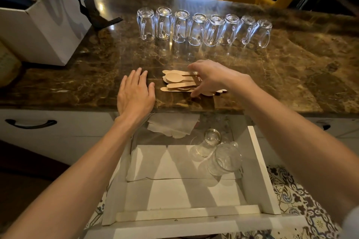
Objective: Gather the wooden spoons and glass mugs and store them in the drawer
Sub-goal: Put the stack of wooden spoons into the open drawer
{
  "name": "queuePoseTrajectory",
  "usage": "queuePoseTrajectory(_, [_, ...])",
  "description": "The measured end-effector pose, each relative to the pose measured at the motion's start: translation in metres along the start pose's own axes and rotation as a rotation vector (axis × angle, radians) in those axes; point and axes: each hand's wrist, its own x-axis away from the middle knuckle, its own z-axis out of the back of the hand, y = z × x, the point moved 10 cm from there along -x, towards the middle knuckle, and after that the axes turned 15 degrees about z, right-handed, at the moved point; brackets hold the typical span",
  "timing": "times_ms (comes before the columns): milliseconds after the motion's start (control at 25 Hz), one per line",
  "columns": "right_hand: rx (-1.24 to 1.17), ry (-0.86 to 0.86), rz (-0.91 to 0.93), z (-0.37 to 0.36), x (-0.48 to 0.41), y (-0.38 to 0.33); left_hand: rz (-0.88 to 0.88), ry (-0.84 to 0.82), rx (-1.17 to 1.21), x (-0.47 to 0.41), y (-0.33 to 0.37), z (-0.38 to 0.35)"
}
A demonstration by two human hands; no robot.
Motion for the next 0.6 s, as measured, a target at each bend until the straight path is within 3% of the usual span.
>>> queuePoseTrajectory(160, [0.050,-0.094,-0.033,-0.011,-0.015,0.017,0.002,0.004,-0.004,0.000,0.000,0.000])
queuePoseTrajectory(600, [0.169,-0.134,0.003,-0.010,-0.032,0.008,0.000,0.004,-0.008,-0.001,0.000,-0.002])
